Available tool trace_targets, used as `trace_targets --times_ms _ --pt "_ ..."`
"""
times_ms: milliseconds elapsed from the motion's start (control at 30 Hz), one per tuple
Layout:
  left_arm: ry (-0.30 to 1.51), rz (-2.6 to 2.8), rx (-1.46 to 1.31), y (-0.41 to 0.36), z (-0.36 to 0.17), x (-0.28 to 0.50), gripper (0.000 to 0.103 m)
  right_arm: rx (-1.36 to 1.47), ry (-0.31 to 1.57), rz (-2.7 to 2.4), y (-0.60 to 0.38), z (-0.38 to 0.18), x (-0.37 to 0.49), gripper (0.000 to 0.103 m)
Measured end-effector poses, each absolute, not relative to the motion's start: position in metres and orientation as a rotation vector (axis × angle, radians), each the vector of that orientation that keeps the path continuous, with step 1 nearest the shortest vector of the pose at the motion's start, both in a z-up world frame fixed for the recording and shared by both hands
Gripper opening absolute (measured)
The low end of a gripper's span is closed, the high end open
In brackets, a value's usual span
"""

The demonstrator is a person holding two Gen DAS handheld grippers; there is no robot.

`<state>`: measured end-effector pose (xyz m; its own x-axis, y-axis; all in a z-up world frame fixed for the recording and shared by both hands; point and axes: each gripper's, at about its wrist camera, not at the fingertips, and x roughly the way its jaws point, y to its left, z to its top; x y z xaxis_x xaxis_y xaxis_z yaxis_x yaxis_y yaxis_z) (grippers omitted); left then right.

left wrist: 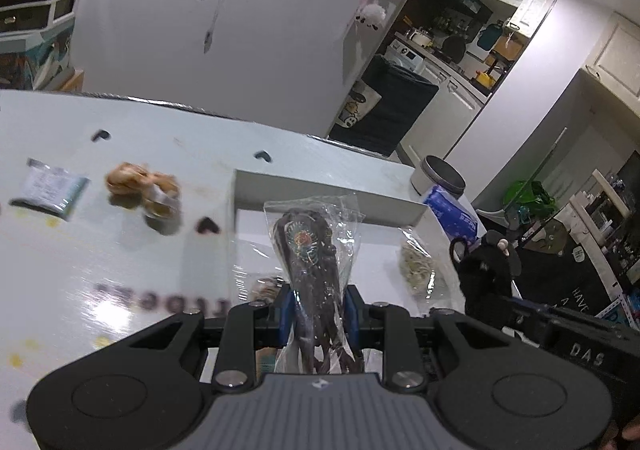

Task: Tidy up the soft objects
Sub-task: 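Carry the dark cord bag into the tray with the left gripper and release, then lower the black scrunchie into the tray with the right gripper and open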

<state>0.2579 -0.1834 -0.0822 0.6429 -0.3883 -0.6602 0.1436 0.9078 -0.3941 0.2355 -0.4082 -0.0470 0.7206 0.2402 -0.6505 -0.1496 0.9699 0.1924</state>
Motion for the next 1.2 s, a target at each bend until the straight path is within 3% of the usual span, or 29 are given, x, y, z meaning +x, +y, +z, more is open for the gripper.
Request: trace_targets --times_ms 433,733,867,933,1100,1200 --pt "0.9 -0.291 -0.296 -0.26 -0.133 0.288 0.028 0.121 0.754 0.199 -0.477 -0.051 0.266 0.018" --pt "0.966 -0.229 -0.289 -0.269 -0.172 0.298 0.029 0.141 0.822 0.227 -0.478 -0.074 0.317 0.018" --pt "0.976 -0.215 -0.301 -0.267 -0.175 0.295 0.046 0.137 0.86 0.249 -0.465 -0.091 0.338 0.02" --pt "0.979 -0.215 -0.3 -0.267 -0.174 0.291 0.051 0.132 0.872 0.26 -0.46 -0.102 0.346 0.026" --pt "0.957 -0.234 -0.291 -0.267 -0.163 0.283 0.049 0.143 0.912 0.215 -0.463 -0.12 0.355 0.045" --pt "0.93 -0.241 -0.276 -0.269 -0.152 0.28 0.029 0.171 0.895 0.221 -0.469 -0.114 0.35 0.039"
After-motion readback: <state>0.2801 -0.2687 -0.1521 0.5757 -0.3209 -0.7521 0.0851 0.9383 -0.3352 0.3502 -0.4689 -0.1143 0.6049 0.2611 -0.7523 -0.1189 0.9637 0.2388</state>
